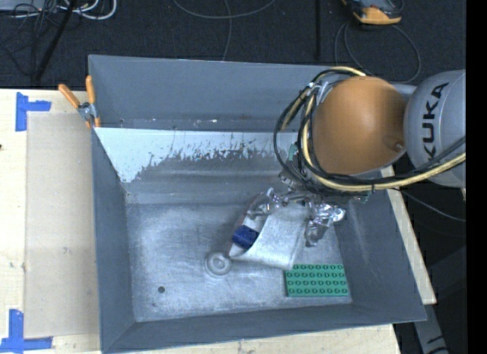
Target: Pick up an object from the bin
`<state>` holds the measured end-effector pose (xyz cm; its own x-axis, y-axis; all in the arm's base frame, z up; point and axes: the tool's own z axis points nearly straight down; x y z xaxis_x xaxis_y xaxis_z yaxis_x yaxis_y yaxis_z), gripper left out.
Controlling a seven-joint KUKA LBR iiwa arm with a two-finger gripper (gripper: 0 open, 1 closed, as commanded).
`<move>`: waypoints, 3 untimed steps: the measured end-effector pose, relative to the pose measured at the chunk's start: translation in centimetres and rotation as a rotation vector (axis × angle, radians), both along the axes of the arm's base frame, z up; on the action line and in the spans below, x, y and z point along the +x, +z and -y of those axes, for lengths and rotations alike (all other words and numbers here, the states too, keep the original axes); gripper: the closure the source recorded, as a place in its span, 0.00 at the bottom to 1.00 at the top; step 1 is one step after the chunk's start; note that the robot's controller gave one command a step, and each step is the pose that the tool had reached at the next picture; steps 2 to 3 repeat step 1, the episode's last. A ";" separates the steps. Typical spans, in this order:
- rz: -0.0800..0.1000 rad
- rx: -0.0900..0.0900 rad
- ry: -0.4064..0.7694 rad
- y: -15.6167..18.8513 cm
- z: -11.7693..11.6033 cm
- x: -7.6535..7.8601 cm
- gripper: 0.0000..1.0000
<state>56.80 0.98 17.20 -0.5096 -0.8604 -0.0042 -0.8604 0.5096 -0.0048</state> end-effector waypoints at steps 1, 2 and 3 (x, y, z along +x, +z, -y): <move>0.000 0.000 0.005 6.6 0.7 -0.7 1.00; 0.000 0.000 0.005 6.6 0.7 -0.7 1.00; 0.000 0.000 0.005 6.6 0.7 -0.7 1.00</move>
Offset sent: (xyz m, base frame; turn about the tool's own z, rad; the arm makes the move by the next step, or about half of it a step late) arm -0.0080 -0.0075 0.0625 -0.0087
